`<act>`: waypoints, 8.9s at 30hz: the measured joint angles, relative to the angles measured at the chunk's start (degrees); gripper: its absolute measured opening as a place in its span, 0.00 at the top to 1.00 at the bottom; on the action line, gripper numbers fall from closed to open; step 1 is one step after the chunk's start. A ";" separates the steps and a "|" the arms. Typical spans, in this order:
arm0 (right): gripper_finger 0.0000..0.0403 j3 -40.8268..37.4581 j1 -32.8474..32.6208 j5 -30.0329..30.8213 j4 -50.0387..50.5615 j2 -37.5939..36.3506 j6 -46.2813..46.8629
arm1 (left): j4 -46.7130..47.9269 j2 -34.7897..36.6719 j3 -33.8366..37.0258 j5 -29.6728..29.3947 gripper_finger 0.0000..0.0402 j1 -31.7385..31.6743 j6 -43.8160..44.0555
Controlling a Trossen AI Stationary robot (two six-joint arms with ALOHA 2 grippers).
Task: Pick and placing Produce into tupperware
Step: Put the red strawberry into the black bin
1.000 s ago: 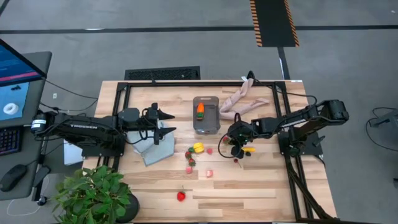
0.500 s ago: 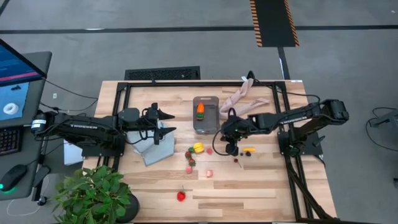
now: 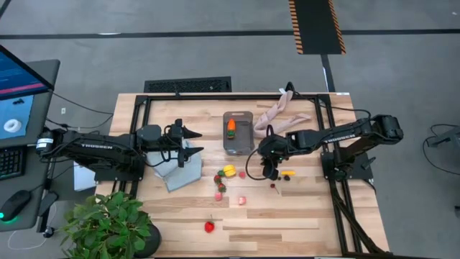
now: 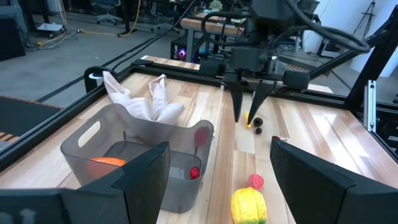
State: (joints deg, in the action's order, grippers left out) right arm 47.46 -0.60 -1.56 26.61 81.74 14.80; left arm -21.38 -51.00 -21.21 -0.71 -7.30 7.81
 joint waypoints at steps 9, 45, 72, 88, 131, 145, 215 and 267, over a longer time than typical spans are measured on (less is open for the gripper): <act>0.52 0.00 0.53 6.65 2.37 0.01 1.44 | 0.01 0.00 0.00 0.00 0.34 -0.01 0.02; 0.45 -8.05 5.88 8.45 -15.68 11.99 3.78 | -0.60 -0.39 -0.04 0.00 0.34 0.03 0.02; 0.42 -7.72 2.51 -0.29 -16.88 9.61 26.09 | -3.62 -2.62 -0.07 -0.09 0.34 0.05 0.47; 0.37 -7.65 5.63 3.13 -19.37 9.54 27.68 | -3.62 -2.60 -0.04 -0.13 0.34 0.05 0.50; 0.98 -7.19 -3.60 8.38 -12.41 8.29 31.33 | -3.64 -2.60 0.00 -0.15 0.34 0.03 0.52; 0.98 2.93 -8.27 17.32 -0.71 2.77 28.75 | -3.64 -2.58 0.00 -0.15 0.34 0.05 0.55; 0.64 -4.57 -2.24 18.92 -14.06 13.72 27.21 | -3.81 -2.58 0.00 -0.14 0.34 0.05 1.73; 0.63 4.98 10.81 10.29 -16.34 3.66 10.10 | -4.89 -2.60 0.00 -0.15 0.34 0.05 1.52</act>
State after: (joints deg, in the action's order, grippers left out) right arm 52.45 10.21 8.73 10.28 85.41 24.90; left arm -26.26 -53.60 -21.21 -0.86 -7.25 9.33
